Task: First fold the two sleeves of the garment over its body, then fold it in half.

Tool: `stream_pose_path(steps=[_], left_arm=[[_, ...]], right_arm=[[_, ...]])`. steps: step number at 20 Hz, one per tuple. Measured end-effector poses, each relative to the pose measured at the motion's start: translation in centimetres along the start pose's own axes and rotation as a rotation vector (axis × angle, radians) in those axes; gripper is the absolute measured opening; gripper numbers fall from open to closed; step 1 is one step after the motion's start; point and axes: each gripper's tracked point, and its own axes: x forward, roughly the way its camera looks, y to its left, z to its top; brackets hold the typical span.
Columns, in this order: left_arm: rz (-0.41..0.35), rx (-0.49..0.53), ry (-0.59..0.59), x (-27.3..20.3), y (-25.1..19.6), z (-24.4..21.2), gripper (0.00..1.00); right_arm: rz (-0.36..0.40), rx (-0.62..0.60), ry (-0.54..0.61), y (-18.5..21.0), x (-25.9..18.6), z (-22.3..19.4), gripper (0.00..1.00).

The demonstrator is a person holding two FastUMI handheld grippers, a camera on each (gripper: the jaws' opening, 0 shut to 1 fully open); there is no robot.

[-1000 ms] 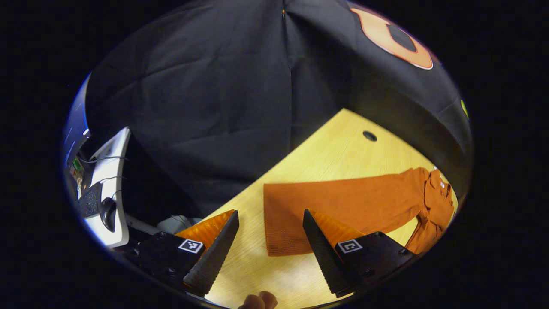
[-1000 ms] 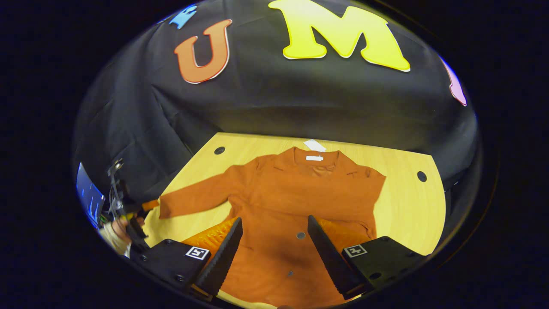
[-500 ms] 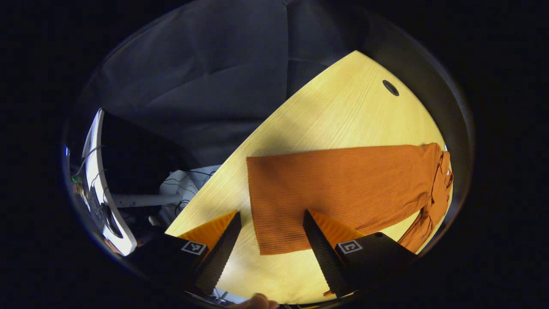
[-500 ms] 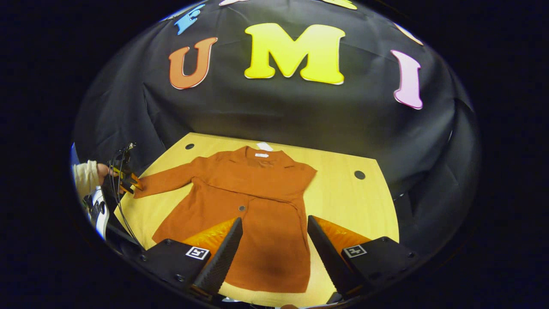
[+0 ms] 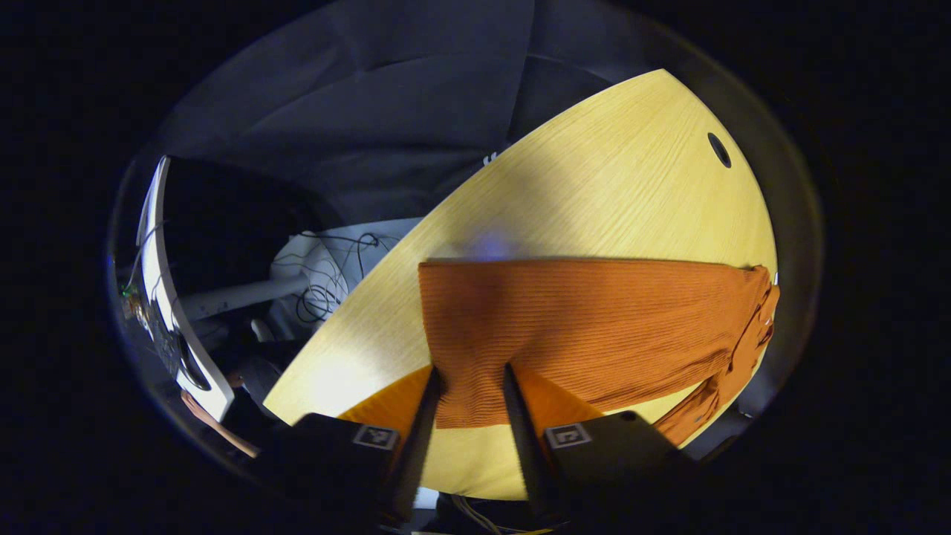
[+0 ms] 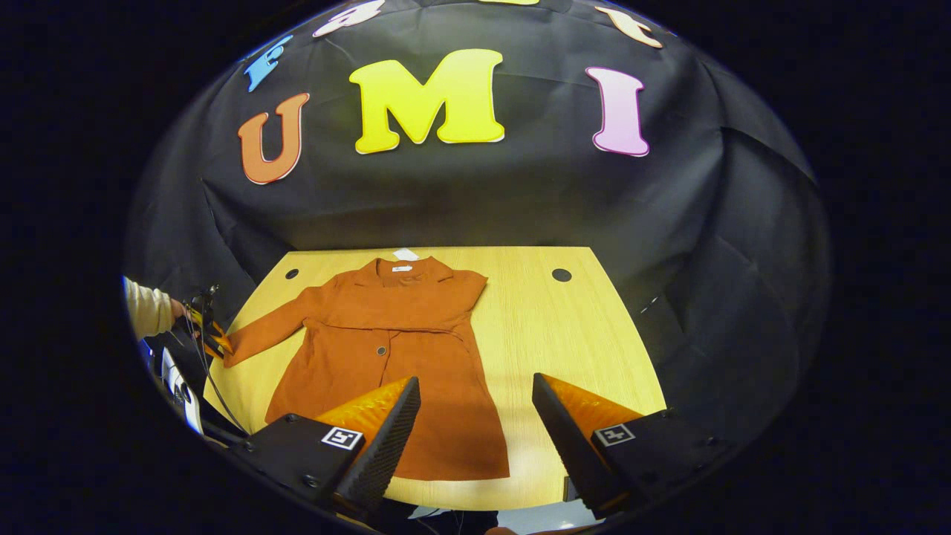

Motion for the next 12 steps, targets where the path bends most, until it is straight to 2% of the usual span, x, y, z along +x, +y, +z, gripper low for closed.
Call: stream_pose_path(steps=[1, 2, 3, 4, 8, 9, 12], left_arm=[[-0.014, -0.012, -0.006, 0.2, -0.2, 0.0, 0.37], [-0.025, -0.023, -0.012, 0.4, -0.6, -0.1, 0.31], [-0.026, -0.029, -0.018, 0.1, -0.8, -0.1, 0.17], [-0.022, -0.025, -0.018, 0.1, -0.7, -0.3, 0.08], [-0.034, -0.007, -0.044, -1.0, -0.8, -0.5, 0.03], [-0.048, -0.004, -0.075, -2.2, -1.2, -0.1, 0.03], [-0.081, 0.034, -0.163, -6.0, -3.0, 1.0, 0.03]], right_arm=[[-0.003, 0.009, -0.001, -0.2, 0.0, -0.1, 0.96], [0.001, 0.022, 0.001, 0.0, 0.0, -0.4, 0.97], [0.013, 0.039, 0.003, 0.3, 0.1, -0.5, 0.97], [0.028, 0.047, 0.007, 0.8, 0.2, -0.7, 0.94], [0.073, 0.009, 0.026, 1.9, 1.2, -1.5, 0.97], [0.098, 0.003, 0.03, 2.5, 1.4, -1.5, 0.94], [0.155, 0.001, 0.033, 3.4, 2.4, -1.2, 0.97]])
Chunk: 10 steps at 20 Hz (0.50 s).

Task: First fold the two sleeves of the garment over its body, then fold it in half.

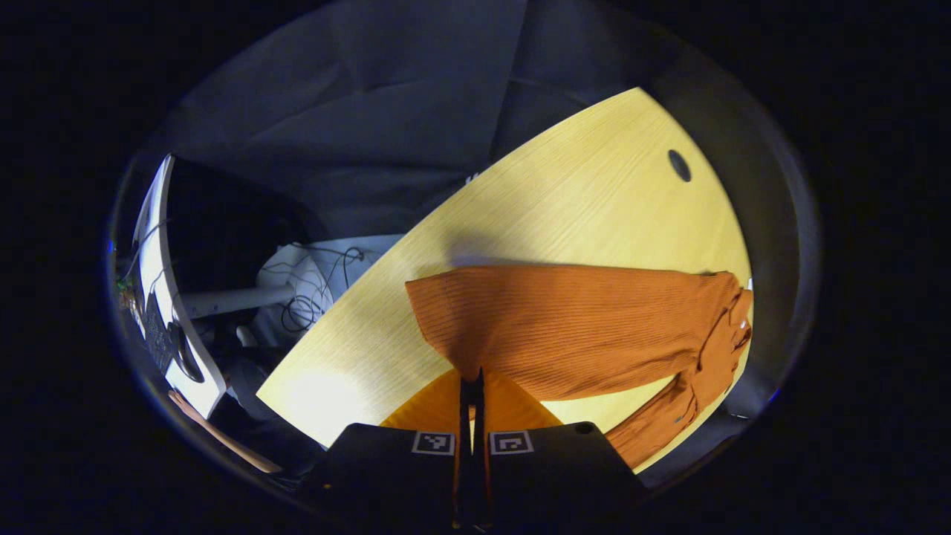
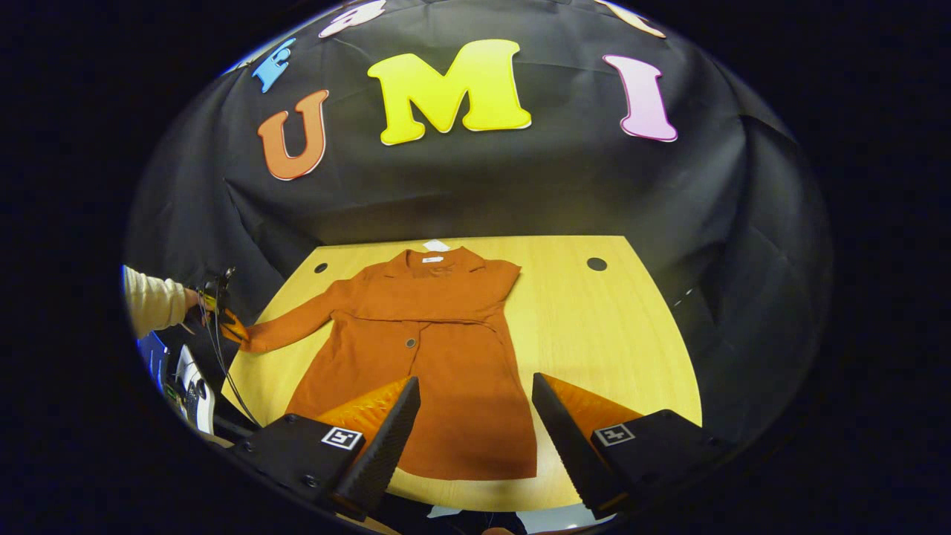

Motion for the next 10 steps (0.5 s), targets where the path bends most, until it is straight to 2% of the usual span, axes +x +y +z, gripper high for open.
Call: stream_pose_path(steps=[4, 8, 9, 10], left_arm=[[-0.018, 0.132, -0.129, -5.2, -5.4, 1.8, 0.03], [-0.081, 0.308, -0.241, -9.4, -16.2, 1.5, 0.03], [-0.096, 0.372, -0.268, -10.2, -19.7, 0.8, 0.07], [-0.109, 0.435, -0.283, -10.3, -22.2, -0.1, 0.03]], right_arm=[[0.065, 0.023, 0.0, -0.2, 1.4, 0.8, 0.97], [0.111, 0.019, -0.002, -1.7, 2.0, 1.6, 0.97], [0.117, 0.02, 0.001, -2.3, 2.3, 1.7, 0.97], [0.125, 0.018, 0.005, -2.7, 2.3, 1.8, 0.97]])
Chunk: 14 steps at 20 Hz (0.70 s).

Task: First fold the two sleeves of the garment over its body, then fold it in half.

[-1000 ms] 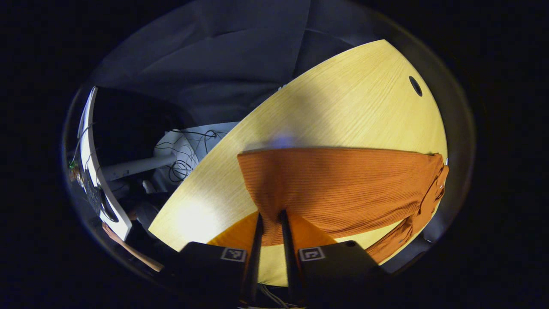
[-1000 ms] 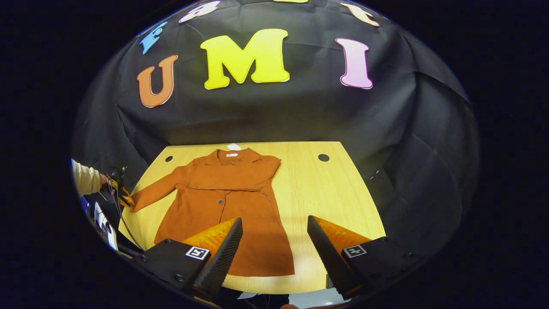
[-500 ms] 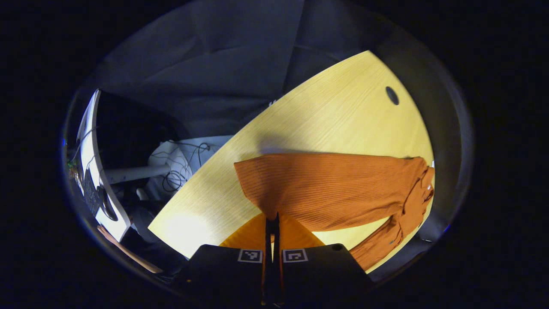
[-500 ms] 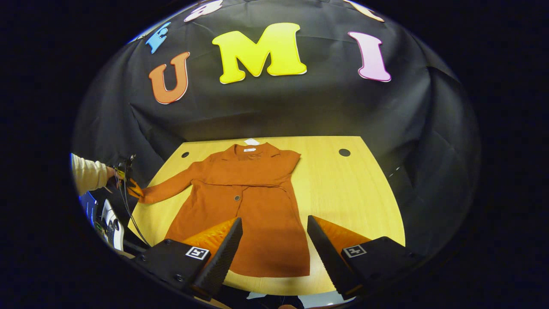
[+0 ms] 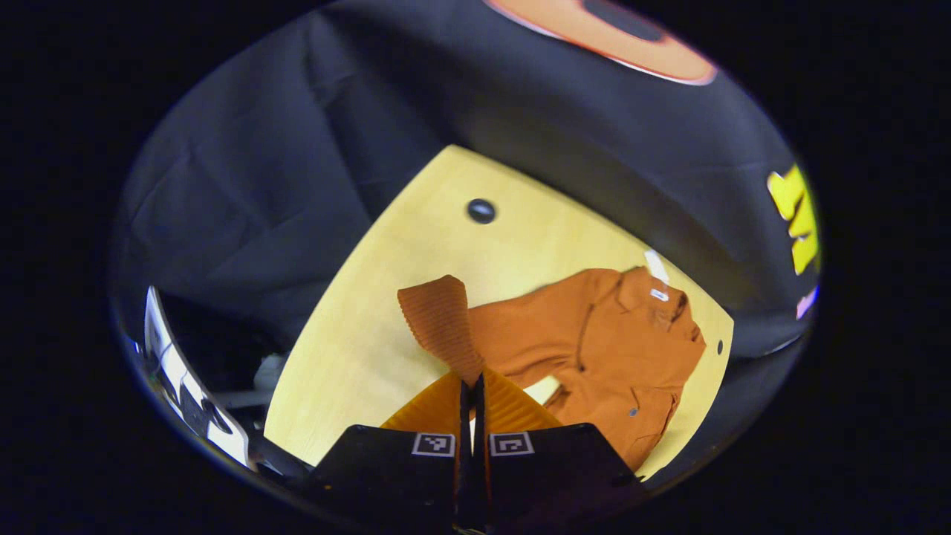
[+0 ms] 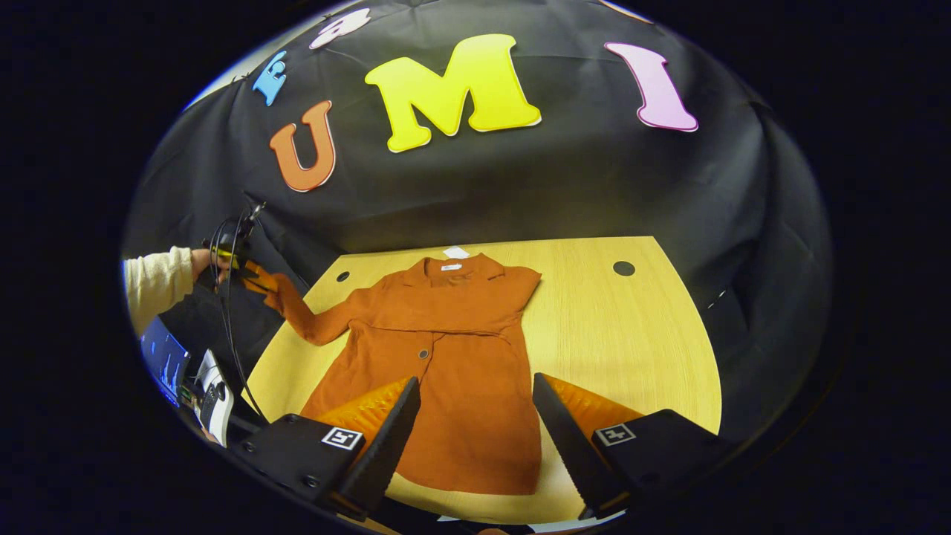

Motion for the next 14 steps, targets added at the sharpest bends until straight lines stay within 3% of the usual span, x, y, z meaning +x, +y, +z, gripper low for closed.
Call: stream_pose_path(steps=[5, 8, 14], left_arm=[[-0.08, 0.296, -0.067, 2.9, -16.4, -0.7, 0.03], [-0.139, 0.341, -0.098, 5.2, -24.7, -1.7, 0.03], [-0.3, 0.295, -0.013, 10.4, -40.8, -8.2, 0.03]], right_arm=[[0.012, -0.016, 0.011, -3.3, -0.3, -0.2, 0.97], [0.004, -0.028, 0.017, -5.0, -0.4, -0.2, 0.97], [-0.026, -0.05, 0.041, -8.0, -0.8, -1.2, 0.97]])
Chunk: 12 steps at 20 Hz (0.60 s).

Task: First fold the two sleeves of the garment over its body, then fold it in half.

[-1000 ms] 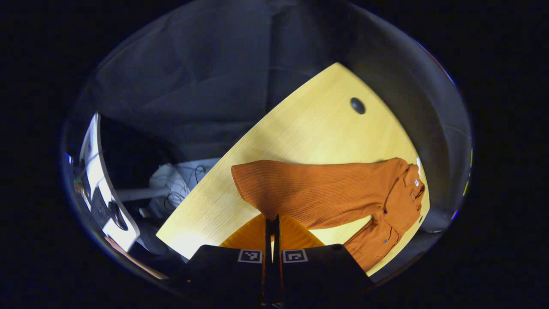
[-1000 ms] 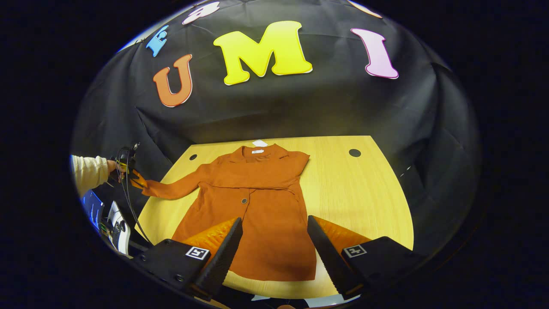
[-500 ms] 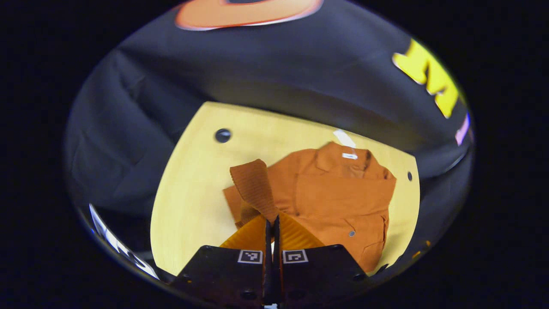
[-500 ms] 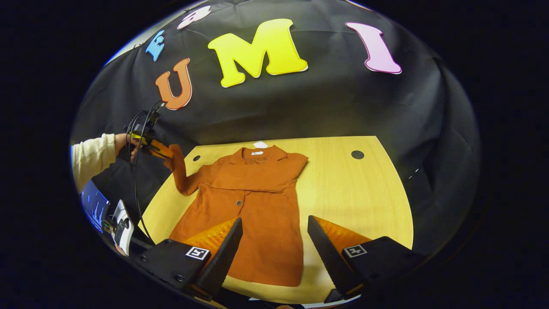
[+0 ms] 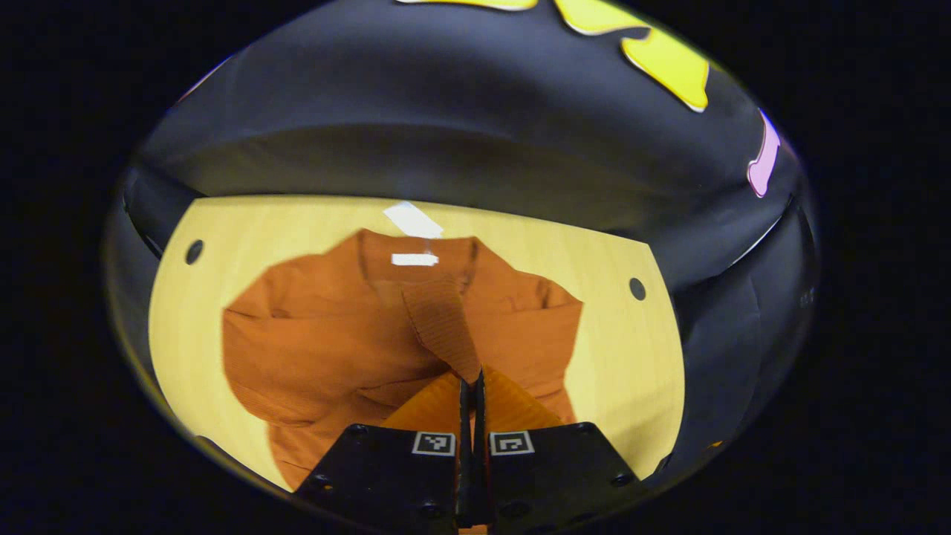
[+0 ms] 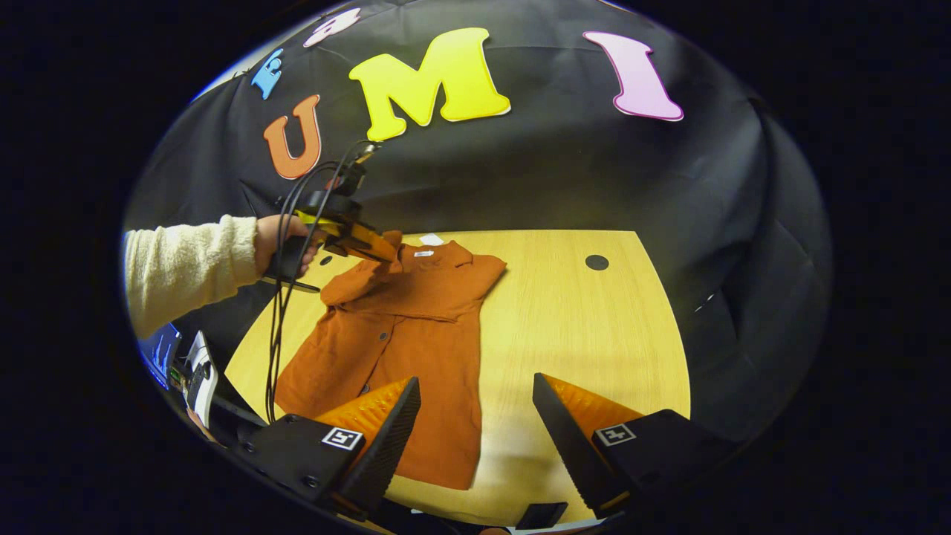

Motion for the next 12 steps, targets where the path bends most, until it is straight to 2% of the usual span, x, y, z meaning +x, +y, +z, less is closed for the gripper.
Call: stream_pose_path(steps=[2, 4, 5, 8, 10, 12], left_arm=[[-0.046, -0.004, 0.024, 2.1, -3.4, -0.7, 0.03], [-0.044, -0.026, 0.032, 3.7, -6.0, -1.0, 0.03], [-0.061, -0.043, 0.043, 5.4, -6.8, -3.4, 0.03], [-0.076, -0.015, 0.044, 4.7, -7.6, -2.4, 0.05], [-0.115, -0.022, 0.024, 4.4, -8.1, -1.9, 0.12], [-0.114, -0.026, 0.015, 3.6, -7.7, -1.9, 0.56]], right_arm=[[-0.003, -0.008, -0.002, -0.3, 0.5, -0.4, 0.97], [-0.011, -0.031, 0.009, -0.2, 0.8, -1.2, 0.97], [-0.003, -0.048, 0.02, 0.2, 0.7, -1.9, 0.97], [-0.002, -0.078, 0.021, 0.7, 0.5, -2.3, 0.97], [0.001, -0.069, 0.031, 0.9, 0.6, -2.6, 0.97], [0.0, -0.062, 0.032, 0.8, 0.8, -2.7, 0.97]])
